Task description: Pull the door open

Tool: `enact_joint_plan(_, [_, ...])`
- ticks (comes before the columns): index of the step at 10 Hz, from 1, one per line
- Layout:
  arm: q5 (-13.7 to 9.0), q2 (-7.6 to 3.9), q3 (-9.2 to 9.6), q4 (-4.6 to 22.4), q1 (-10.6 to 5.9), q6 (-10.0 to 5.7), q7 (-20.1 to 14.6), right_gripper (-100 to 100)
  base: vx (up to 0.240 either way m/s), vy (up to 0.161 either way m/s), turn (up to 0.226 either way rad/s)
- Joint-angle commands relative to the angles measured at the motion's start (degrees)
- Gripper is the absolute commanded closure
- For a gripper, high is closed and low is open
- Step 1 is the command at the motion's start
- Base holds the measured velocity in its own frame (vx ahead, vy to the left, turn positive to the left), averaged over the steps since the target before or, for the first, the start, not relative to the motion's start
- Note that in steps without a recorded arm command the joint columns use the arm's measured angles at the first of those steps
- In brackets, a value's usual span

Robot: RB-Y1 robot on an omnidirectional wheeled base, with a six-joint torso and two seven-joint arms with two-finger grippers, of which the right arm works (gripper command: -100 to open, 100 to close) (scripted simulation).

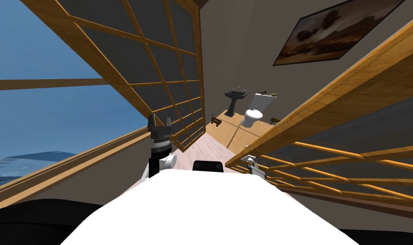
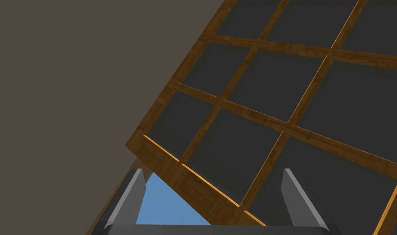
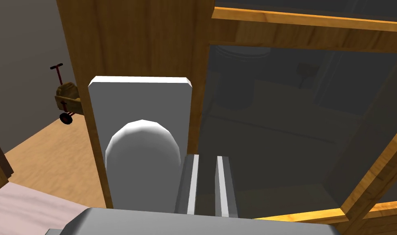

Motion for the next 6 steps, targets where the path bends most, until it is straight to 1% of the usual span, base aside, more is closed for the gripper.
enact_joint_plan(1, [1.2,0.71,1.34,0.9,-1.2,-0.54,-0.5,-100,-0.222,-0.048,0.07])
enact_joint_plan(3, [2.6,1.21,2.29,1.9,-2.72,-1.42,-1.0,-100,-0.219,-0.018,0.059])
enact_joint_plan(4, [2.9,1.34,2.53,2.2,-3.11,-1.64,-1.2,-100,-0.176,0.006,0.052])
enact_joint_plan(6, [4.2,1.83,3.48,3.2,-4.62,-2.52,-1.7,-100,-0.175,-0.021,0.058])
